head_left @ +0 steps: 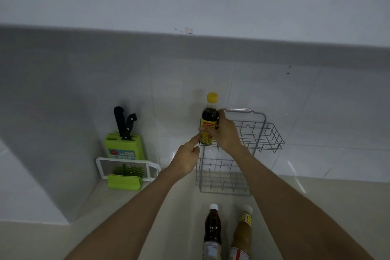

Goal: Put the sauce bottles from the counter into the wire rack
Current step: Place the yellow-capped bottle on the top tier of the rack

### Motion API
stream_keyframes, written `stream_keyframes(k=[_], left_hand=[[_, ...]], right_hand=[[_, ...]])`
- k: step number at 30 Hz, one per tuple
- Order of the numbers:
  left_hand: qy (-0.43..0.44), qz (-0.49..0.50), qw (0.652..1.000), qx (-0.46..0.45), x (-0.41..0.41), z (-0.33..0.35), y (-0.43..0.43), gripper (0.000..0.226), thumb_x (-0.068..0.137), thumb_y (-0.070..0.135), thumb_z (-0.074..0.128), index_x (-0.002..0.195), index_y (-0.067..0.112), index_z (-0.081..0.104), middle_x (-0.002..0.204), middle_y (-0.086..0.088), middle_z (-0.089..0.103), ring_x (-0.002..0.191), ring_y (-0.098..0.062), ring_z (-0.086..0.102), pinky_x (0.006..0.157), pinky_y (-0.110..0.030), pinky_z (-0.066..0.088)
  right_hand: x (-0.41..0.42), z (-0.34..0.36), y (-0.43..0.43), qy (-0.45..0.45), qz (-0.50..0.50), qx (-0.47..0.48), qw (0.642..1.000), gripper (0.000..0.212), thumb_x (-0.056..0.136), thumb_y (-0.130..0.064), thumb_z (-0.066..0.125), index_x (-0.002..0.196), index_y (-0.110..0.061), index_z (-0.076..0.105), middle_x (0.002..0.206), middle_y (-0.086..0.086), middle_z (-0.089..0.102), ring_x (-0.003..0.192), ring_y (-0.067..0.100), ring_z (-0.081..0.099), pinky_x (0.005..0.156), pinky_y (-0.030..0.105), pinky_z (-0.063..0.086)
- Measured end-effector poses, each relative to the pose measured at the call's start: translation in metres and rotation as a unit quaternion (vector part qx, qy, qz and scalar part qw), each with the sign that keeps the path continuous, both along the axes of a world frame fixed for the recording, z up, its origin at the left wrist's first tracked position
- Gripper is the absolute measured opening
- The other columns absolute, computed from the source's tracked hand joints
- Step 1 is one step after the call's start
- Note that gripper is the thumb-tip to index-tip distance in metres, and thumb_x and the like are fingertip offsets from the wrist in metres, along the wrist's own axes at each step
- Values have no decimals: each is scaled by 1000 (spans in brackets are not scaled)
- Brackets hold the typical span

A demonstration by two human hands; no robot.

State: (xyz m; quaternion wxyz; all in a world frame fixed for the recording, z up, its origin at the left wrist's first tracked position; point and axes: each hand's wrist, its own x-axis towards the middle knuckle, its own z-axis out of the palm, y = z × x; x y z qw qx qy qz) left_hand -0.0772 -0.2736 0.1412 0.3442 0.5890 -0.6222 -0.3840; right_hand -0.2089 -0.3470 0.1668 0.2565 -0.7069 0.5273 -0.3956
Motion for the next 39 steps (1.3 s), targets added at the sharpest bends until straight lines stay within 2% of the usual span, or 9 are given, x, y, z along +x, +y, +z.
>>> stream_keyframes(k=[4, 8, 14, 21, 27, 31, 33, 35, 39], left_hand=[[-2, -5, 1000, 4, 0, 0, -1, 50, 101, 9, 30, 148, 22, 22, 148, -8, 40, 75, 6, 43, 57, 11, 31], [-17, -3, 1000, 9, 0, 0, 6, 51, 101, 10, 30, 149, 21, 18, 155, -2, 27, 119, -10, 48, 70, 10, 29], [8, 39, 999, 21, 0, -8, 26, 51, 100, 13, 38, 149, 18, 23, 156, -1, 27, 142, -15, 27, 107, -15, 16], [12, 80, 993, 91, -19, -20, 64, 53, 98, 16, 41, 149, 15, 23, 154, -7, 30, 138, -23, 35, 105, -24, 29], [19, 89, 982, 164, -53, -31, 102, 51, 96, 14, 40, 145, 10, 27, 146, -12, 40, 129, -26, 43, 91, -21, 33], [88, 141, 964, 209, -70, -46, 117, 53, 98, 17, 35, 148, 12, 18, 151, -13, 33, 132, -28, 40, 102, -31, 36], [189, 161, 946, 209, -77, -44, 116, 51, 101, 24, 30, 150, 24, 13, 153, -9, 29, 135, -28, 35, 102, -33, 33], [253, 174, 933, 187, -83, -39, 107, 51, 101, 34, 27, 150, 32, 10, 156, -5, 23, 140, -28, 28, 111, -39, 27], [273, 192, 925, 182, -90, -37, 91, 52, 100, 40, 23, 150, 25, 16, 157, 0, 22, 143, -21, 23, 119, -42, 19]], right_hand=[[-2, -2, -3, 6, 4, 3, 1000, 57, 78, -36, 75, 118, -7, 45, 107, 13, 68, 93, 26, 66, 75, 32, 53], [-4, -4, 2, 14, 8, 30, 999, 56, 82, -35, 71, 121, -5, 44, 115, 14, 64, 101, 24, 63, 76, 28, 48], [-17, 2, 32, -46, -53, -42, 997, 59, 85, -36, 68, 129, -4, 45, 130, 14, 56, 119, 24, 53, 93, 27, 41], [-42, -42, 114, -161, -129, -44, 978, 37, 88, -39, 63, 118, -19, 52, 116, -1, 60, 106, 13, 57, 90, 27, 48], [-60, -114, 171, -131, -161, 48, 977, 33, 90, -33, 62, 117, -18, 52, 116, 1, 60, 107, 18, 57, 90, 33, 51], [-57, -137, 193, -128, -168, 91, 973, 62, 83, -34, 71, 135, -21, 39, 133, 0, 51, 122, 20, 50, 99, 33, 43], [-53, -122, 185, -290, -132, 118, 940, 93, 75, -26, 80, 145, -40, 20, 141, -6, 37, 122, 14, 48, 98, 37, 47], [-50, -97, 164, -419, -112, 127, 892, 106, 70, -17, 84, 141, -54, 15, 138, -6, 33, 111, 13, 54, 81, 40, 58], [-48, -66, 121, -387, -134, 118, 905, 106, 66, -29, 87, 143, -43, 15, 131, 2, 38, 113, 21, 54, 73, 35, 61]])
